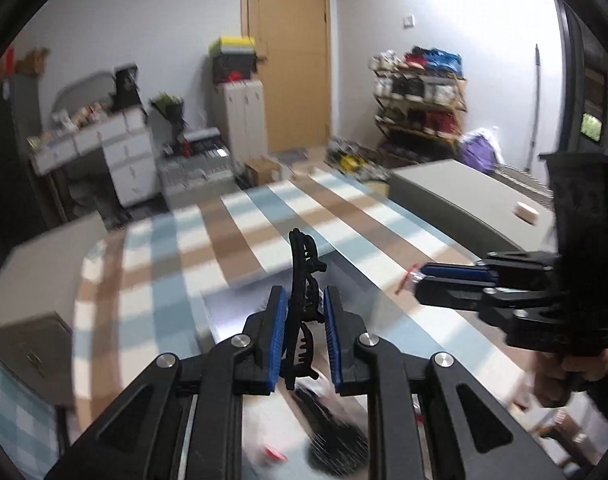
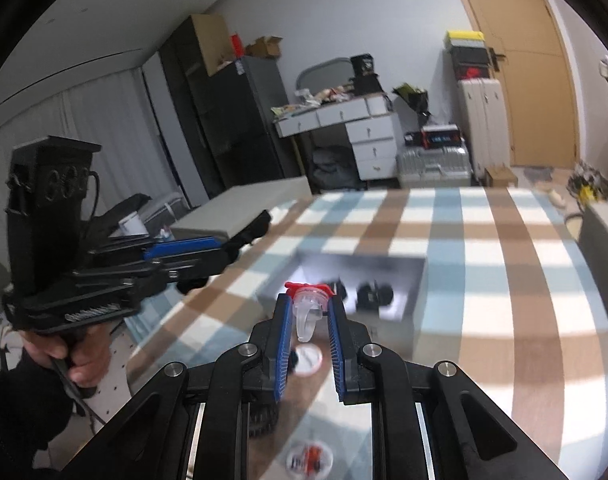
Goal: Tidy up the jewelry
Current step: 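Carry the claw clip and the ring over the silver box, then open both grippers to drop the clip and ring into the box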
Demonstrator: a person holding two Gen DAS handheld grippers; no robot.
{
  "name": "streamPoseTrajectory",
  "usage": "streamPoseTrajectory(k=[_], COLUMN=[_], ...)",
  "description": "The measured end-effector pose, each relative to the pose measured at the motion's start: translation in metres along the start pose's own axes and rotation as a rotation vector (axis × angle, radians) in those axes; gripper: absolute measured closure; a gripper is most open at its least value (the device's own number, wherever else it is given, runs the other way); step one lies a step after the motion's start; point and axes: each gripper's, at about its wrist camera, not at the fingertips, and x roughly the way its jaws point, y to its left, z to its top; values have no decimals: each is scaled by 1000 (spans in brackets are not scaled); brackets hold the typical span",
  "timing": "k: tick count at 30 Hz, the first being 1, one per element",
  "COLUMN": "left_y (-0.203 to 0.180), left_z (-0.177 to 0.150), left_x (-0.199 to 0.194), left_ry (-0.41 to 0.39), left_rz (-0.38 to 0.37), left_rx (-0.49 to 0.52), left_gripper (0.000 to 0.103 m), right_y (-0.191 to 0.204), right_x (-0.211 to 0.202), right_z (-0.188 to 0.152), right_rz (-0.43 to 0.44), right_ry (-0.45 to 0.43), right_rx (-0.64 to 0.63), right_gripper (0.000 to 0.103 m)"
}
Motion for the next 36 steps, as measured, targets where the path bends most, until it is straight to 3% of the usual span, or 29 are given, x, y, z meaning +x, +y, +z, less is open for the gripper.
streamPoseTrajectory(k=[4,7,12,21,26,36], left_y=[8,17,24,33,27,24], left_z=[4,4,2,-6,-7,-7], left_x=[19,36,57,77,84,98], left_ry=[-32,0,68,159,184,241], left_rz=[10,-62,-60,-227,-274,-231], left_rx=[33,26,57,-38,-11,29], left_gripper=[89,89,89,89,89,89], right_y=[-6,-20,-47,-64,-70,-67], right_x=[22,46,87,119,127,133], right_z=[22,31,27,13,9,7], right_rz=[-22,-24,-20,-20,-28,-35], right_ry=[13,48,140,214,237,250], right_rx=[-28,-12,48,99,116,82], right_gripper=[86,86,86,86,86,83])
